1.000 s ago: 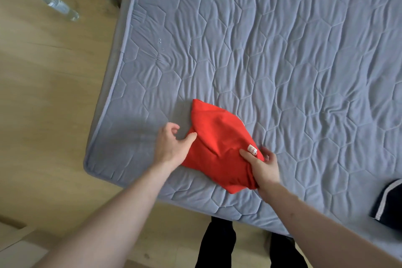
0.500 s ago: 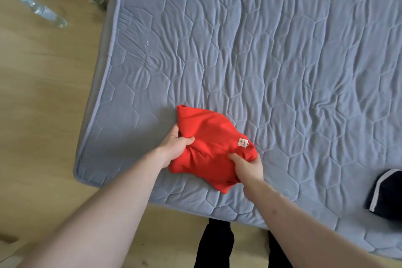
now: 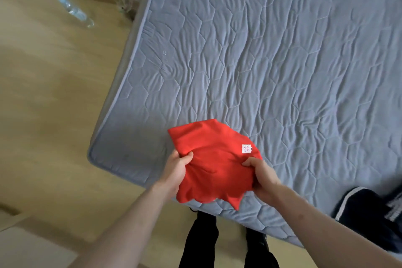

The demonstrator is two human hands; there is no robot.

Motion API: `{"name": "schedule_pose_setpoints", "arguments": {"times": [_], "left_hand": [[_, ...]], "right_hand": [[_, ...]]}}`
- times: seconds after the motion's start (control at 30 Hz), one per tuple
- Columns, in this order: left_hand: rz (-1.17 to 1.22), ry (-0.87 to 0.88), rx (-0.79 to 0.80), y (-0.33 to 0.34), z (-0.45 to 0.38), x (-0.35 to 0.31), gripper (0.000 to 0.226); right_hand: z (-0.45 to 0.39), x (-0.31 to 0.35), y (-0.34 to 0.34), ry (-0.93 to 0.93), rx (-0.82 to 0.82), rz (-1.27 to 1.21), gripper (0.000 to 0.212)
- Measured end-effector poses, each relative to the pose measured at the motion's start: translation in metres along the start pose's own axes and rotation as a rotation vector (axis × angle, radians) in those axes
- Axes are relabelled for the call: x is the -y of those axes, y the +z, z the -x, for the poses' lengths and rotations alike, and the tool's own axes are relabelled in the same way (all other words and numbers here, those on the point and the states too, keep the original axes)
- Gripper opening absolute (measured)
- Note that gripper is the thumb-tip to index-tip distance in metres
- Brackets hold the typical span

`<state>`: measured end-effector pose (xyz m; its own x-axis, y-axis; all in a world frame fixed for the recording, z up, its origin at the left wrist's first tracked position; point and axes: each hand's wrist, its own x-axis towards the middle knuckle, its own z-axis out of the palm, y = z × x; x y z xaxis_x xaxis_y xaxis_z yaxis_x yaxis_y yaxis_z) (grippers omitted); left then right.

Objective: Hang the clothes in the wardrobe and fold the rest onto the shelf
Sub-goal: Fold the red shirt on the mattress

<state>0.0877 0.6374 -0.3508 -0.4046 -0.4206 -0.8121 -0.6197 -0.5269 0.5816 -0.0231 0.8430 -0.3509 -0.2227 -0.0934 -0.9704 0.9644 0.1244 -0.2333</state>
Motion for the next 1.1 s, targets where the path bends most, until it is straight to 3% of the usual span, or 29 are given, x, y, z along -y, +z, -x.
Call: {"name": "schedule_pose_setpoints", "arguments": {"times": [0.27,0.57,0.77,1.1], "left_hand": [[0.138,0.132,-0.003,-0.013,0.213,-0.098,0.024],[0.292,0.332,-0.115,-0.077,0.408,-0.169,0.026],[0.413,0.438,-0.251,-0.168,0.468,-0.192,0.029],[0.437,0.594,-0.42,-0.402,0.501,-0.238,0.032]], "right_hand": [[0.207,0.061,0.005,-0.175,0.106,0.218,0.031],[0.401,0.069,0.065,-0.362,0.292,0.458,0.026],[0.461,0.041,0.169,-0.438,0.386,0.597,0.02],[0.522,-0.046,0.405,-0.497,0.527,0.679,0.032]]}}
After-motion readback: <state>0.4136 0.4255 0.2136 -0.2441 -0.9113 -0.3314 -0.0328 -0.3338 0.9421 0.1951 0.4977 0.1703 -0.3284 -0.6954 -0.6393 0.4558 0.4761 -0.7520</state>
